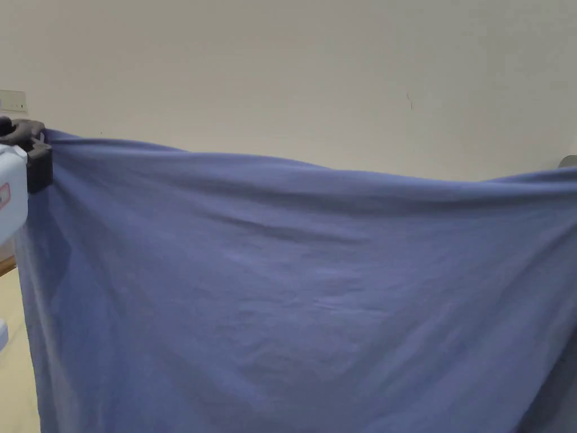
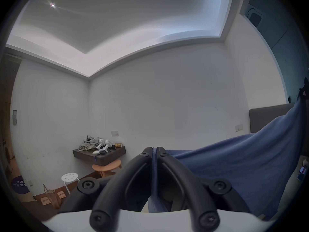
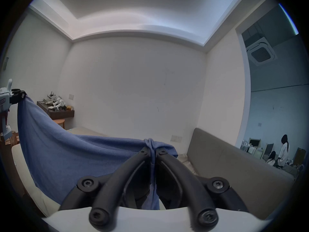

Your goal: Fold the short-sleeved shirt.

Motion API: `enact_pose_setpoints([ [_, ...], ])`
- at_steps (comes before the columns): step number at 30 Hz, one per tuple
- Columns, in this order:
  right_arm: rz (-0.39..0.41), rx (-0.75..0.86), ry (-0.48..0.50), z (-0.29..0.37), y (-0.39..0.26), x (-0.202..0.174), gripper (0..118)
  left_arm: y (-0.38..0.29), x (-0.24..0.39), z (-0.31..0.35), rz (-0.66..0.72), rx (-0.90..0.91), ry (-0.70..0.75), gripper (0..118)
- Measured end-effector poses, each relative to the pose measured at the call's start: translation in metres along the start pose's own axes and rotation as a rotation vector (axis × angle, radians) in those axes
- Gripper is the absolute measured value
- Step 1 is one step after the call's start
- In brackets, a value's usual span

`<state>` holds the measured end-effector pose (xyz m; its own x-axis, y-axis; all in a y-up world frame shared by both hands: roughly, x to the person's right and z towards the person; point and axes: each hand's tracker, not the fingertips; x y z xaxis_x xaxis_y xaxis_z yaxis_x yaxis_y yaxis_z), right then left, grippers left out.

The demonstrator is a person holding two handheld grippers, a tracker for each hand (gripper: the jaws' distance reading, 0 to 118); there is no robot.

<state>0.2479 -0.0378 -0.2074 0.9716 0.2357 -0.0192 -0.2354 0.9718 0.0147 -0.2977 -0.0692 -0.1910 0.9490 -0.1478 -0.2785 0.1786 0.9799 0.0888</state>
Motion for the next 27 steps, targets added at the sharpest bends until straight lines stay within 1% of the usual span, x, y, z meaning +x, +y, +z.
enact_pose_setpoints([
  [3, -0.003, 0.032, -0.013, -0.001, 0.019, 0.004, 6, 0.023, -0.002, -0.004, 0.008, 0.034, 0.002, 2],
  [6, 0.026, 0.075, -0.039, -0.007, 0.033, 0.007, 6, 0.043, -0.002, -0.009, 0.012, 0.062, -0.005, 2],
  [8, 0.040, 0.081, -0.048, -0.016, 0.043, 0.009, 6, 0.057, -0.002, -0.017, 0.030, 0.066, -0.017, 2],
  [11, 0.038, 0.072, -0.042, -0.032, 0.056, 0.015, 6, 0.074, 0.002, -0.032, 0.032, 0.070, -0.020, 2],
  [14, 0.028, 0.062, -0.043, -0.053, 0.068, 0.020, 6, 0.089, 0.007, -0.053, 0.031, 0.060, -0.031, 2],
  [16, 0.034, 0.066, -0.060, -0.067, 0.075, 0.025, 6, 0.097, 0.010, -0.067, 0.042, 0.067, -0.037, 2],
  [19, 0.010, 0.061, -0.058, -0.093, 0.088, 0.032, 6, 0.111, 0.015, -0.093, 0.068, 0.061, -0.037, 2],
  [23, -0.011, 0.062, -0.055, -0.129, 0.101, 0.037, 6, 0.122, 0.026, -0.128, 0.045, 0.038, -0.012, 2],
  [27, 0.040, 0.067, -0.085, -0.169, 0.106, 0.040, 6, 0.126, 0.034, -0.160, 0.026, 0.002, -0.008, 2],
])
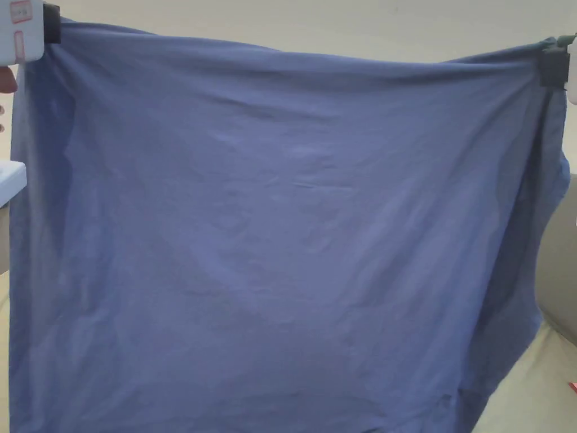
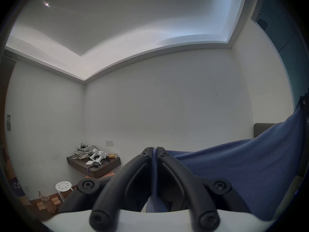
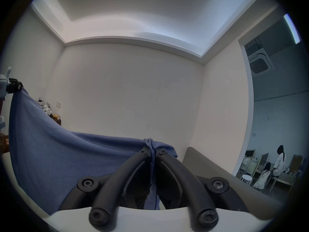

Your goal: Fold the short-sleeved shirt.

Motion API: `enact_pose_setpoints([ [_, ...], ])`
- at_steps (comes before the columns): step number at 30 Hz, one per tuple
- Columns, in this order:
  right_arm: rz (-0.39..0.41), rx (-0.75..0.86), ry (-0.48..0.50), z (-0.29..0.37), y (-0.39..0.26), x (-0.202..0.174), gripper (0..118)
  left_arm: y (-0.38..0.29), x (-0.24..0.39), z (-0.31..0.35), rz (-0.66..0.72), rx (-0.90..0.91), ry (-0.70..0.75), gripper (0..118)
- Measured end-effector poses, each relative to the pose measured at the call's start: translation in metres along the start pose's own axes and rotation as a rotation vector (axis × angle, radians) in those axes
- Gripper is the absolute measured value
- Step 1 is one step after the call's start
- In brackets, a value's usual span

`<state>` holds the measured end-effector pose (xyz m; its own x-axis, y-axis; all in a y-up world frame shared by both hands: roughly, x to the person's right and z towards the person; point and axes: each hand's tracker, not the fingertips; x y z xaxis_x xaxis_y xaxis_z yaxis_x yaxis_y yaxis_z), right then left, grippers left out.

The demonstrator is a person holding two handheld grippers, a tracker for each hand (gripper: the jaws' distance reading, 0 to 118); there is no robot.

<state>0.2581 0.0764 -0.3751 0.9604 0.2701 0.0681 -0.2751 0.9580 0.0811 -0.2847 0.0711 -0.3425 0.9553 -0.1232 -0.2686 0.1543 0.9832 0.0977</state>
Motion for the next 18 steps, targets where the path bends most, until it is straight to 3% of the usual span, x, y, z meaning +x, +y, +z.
enact_pose_setpoints([
  [6, -0.035, -0.026, -0.014, -0.059, 0.007, 0.006, 6, 0.004, 0.011, -0.041, -0.009, -0.017, 0.010, 2],
  [18, 0.039, -0.038, -0.031, -0.144, -0.005, -0.013, 6, -0.008, 0.038, -0.127, 0.017, -0.066, 0.037, 2],
])
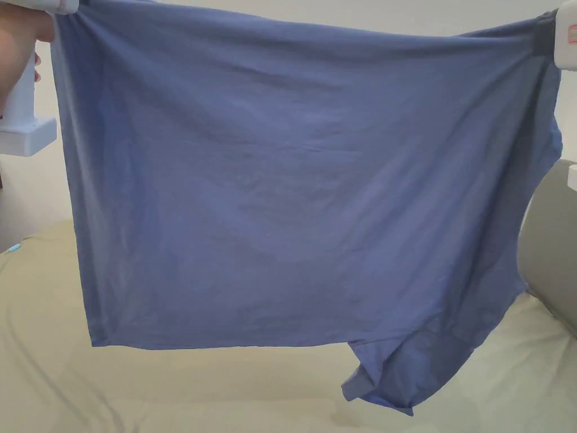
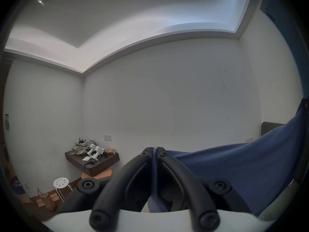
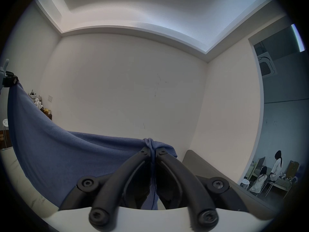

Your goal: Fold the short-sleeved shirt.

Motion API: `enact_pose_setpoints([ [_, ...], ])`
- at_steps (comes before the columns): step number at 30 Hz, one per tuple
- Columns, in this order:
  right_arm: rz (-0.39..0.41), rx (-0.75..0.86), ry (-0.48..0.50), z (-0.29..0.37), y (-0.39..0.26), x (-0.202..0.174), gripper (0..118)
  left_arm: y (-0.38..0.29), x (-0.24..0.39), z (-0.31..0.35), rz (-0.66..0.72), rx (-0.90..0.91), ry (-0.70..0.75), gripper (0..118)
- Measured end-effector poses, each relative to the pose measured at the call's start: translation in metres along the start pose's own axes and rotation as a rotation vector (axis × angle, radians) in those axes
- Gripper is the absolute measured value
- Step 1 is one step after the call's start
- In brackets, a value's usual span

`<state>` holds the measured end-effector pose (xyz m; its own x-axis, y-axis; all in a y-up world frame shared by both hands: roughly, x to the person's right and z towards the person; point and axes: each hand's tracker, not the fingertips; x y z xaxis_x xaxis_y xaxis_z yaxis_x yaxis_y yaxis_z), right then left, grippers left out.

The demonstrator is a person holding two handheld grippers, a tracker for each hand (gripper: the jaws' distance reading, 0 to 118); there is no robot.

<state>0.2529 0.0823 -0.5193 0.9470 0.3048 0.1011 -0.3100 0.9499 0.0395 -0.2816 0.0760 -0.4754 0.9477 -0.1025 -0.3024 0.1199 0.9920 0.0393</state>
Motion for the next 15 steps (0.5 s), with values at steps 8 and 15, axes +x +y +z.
enact_pose_setpoints([
  [8, -0.025, -0.122, 0.069, -0.032, -0.087, -0.026, 6, -0.072, 0.019, -0.038, -0.034, -0.092, -0.030, 2],
  [15, -0.070, -0.250, 0.169, 0.004, -0.207, -0.062, 6, -0.188, 0.017, -0.037, -0.057, -0.241, -0.105, 2],
])
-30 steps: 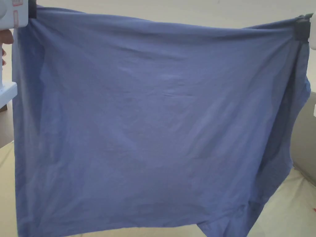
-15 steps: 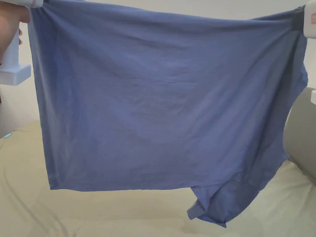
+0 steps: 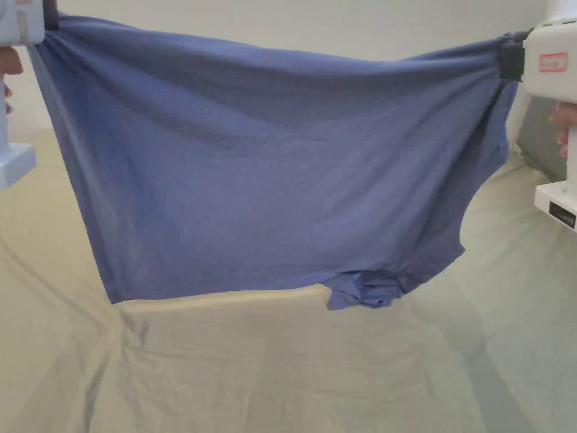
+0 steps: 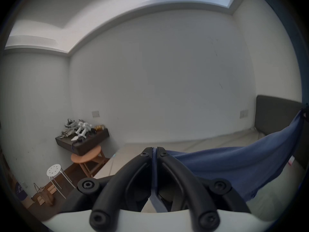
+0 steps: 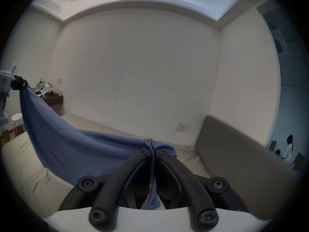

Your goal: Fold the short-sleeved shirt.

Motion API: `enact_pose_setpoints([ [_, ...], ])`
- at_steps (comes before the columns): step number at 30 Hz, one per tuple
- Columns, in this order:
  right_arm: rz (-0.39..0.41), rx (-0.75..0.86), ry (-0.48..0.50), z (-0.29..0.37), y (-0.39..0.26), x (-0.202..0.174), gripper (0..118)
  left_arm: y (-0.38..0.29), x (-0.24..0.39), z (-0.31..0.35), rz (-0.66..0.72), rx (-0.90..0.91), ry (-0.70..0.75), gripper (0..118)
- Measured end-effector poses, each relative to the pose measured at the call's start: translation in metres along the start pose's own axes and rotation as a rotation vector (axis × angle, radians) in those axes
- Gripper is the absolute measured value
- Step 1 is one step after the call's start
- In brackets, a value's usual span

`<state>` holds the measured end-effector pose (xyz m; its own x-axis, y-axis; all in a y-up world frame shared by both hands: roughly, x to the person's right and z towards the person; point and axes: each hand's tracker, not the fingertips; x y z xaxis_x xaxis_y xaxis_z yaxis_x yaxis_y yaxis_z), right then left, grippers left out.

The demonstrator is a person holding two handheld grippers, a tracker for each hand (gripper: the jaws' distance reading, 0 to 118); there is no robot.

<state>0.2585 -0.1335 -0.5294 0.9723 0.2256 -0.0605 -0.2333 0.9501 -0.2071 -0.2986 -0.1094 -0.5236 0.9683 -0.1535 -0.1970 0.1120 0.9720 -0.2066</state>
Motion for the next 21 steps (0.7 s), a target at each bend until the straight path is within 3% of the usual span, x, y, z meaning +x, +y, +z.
enact_pose_setpoints([
  [3, -0.005, -0.077, 0.046, 0.012, -0.063, -0.016, 6, -0.063, 0.002, 0.004, -0.052, -0.089, -0.022, 2],
  [7, 0.065, -0.222, 0.117, 0.039, -0.145, -0.041, 6, -0.150, 0.007, 0.038, -0.106, -0.193, -0.099, 2],
  [12, 0.066, -0.368, 0.172, 0.096, -0.234, -0.060, 6, -0.255, 0.005, 0.093, -0.099, -0.396, -0.150, 2],
  [17, 0.048, -0.506, 0.245, 0.169, -0.309, -0.078, 6, -0.359, -0.003, 0.159, -0.182, -0.599, -0.172, 2],
  [21, 0.030, -0.657, 0.285, 0.206, -0.355, -0.089, 6, -0.408, -0.009, 0.199, -0.201, -0.726, -0.222, 2],
])
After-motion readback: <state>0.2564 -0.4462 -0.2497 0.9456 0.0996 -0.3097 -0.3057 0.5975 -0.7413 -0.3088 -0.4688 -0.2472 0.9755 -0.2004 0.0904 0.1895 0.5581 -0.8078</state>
